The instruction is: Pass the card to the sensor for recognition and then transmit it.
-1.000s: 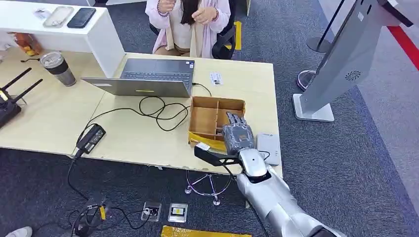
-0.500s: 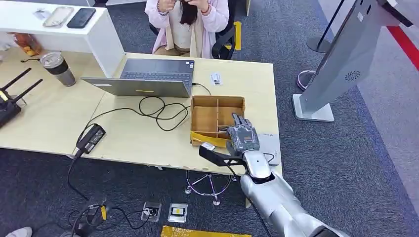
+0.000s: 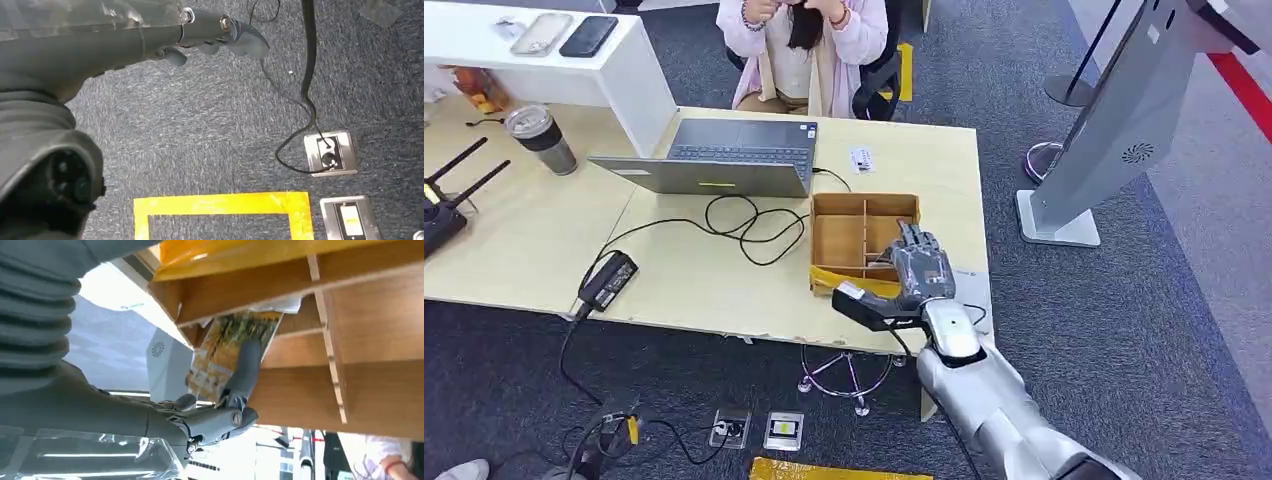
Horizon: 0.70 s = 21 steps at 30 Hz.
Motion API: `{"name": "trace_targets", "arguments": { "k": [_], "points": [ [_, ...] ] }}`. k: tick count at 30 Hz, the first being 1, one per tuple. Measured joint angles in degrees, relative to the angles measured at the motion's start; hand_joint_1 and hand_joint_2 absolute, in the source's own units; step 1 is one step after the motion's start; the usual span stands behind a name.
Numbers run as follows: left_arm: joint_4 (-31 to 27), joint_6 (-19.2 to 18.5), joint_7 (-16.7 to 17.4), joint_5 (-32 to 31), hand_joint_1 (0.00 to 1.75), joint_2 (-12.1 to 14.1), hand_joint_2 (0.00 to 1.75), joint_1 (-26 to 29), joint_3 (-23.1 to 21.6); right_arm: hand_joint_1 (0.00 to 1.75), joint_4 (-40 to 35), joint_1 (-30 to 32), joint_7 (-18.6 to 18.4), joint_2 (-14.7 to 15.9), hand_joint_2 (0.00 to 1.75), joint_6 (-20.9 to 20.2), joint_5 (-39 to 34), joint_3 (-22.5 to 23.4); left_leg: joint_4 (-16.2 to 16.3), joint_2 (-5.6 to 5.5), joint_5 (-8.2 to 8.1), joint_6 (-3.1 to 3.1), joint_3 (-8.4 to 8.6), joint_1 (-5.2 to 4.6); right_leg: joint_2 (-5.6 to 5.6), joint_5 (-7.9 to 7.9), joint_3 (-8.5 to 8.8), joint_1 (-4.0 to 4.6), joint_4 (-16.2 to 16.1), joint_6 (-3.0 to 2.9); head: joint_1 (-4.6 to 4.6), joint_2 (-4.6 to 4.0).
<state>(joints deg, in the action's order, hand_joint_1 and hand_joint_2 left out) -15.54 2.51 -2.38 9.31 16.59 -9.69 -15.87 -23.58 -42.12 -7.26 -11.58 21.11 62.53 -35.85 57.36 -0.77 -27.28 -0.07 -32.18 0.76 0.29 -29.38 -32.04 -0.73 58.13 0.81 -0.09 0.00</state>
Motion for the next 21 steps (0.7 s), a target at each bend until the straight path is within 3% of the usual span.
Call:
{"name": "trace_targets", "arguments": {
  "k": [21],
  "points": [
    [0.2,1.07,-0.13,-3.56,0.0,-0.72,0.0,0.9,2.51,0.0,-4.06,-0.72,-1.01,1.79,0.0,-0.24,2.1,0.07,0.0,0.0,0.0,0.0,0.0,0.0,0.0,0.0,0.0,0.0,0.0,0.0,0.0,0.0]
  ]
}}
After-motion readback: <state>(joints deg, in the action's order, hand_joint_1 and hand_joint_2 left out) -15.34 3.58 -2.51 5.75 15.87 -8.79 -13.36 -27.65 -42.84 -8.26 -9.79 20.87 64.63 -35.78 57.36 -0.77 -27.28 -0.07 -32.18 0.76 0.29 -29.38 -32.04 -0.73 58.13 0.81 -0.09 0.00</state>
